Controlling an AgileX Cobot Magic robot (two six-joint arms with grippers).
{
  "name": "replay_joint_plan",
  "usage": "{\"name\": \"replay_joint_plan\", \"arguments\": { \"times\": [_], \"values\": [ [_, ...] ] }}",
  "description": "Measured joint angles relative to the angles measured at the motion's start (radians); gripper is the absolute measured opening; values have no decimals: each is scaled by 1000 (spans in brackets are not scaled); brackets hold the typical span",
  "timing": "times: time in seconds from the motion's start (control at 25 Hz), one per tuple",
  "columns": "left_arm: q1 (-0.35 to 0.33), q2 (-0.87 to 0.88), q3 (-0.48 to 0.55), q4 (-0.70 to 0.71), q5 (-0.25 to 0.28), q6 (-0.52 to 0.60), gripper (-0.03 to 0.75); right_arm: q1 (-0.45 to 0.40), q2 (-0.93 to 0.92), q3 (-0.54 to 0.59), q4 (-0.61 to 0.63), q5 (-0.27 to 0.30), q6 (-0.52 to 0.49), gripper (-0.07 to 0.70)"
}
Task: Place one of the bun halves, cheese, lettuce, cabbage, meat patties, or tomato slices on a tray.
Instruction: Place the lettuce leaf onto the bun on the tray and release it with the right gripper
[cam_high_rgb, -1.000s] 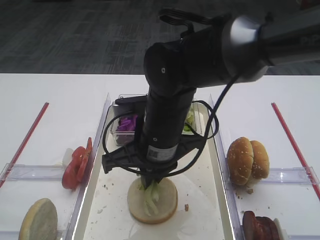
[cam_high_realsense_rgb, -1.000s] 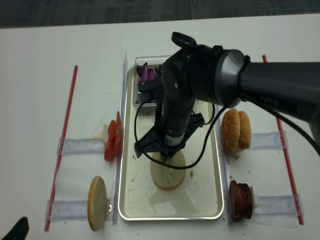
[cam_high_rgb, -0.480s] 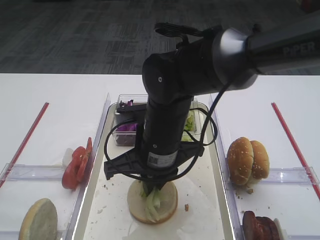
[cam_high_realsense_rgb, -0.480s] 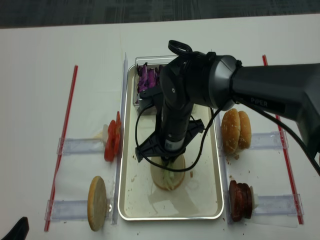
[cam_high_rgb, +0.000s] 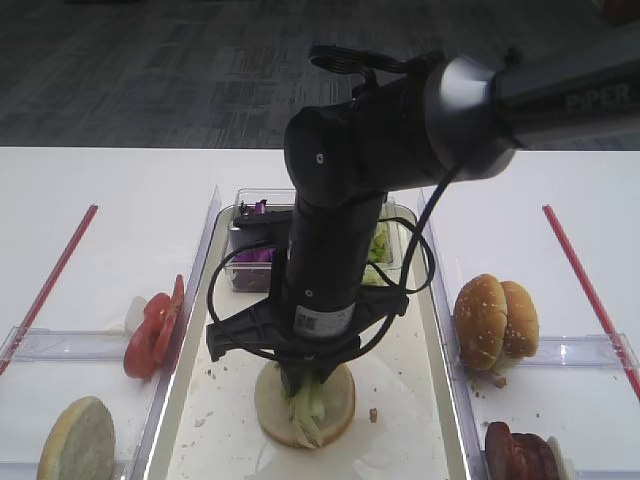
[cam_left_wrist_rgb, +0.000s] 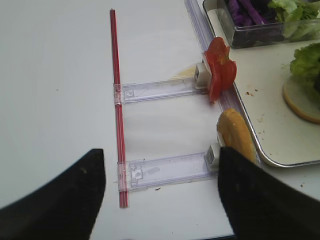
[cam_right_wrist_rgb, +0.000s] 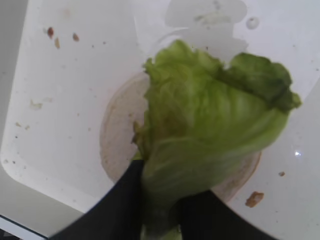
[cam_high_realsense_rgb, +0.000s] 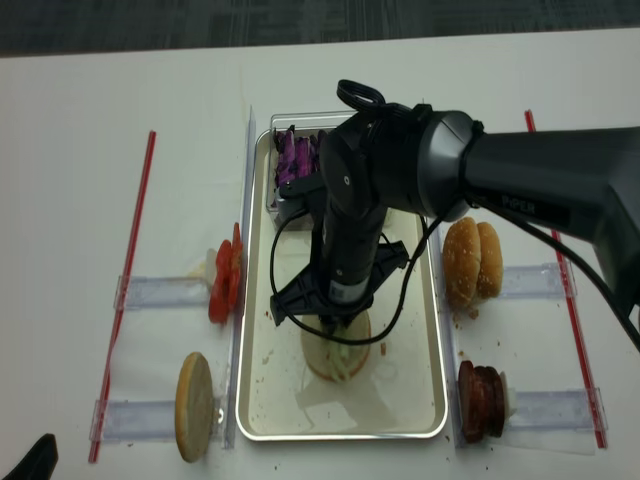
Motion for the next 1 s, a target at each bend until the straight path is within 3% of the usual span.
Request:
{"name": "replay_joint_plan", "arguments": {
  "times": [0.28, 0.36, 0.64, 1.0],
  "values": [
    [0, 0, 0, 0, 0, 0, 456, 0, 0, 0, 0, 29, 5, 471],
    [0, 0, 0, 0, 0, 0, 456, 0, 0, 0, 0, 43, 5, 519],
    [0, 0, 0, 0, 0, 0, 456, 0, 0, -35, -2, 93, 5, 553],
    [0, 0, 0, 0, 0, 0, 456, 0, 0, -145, -31, 230, 39, 553]
  ]
}}
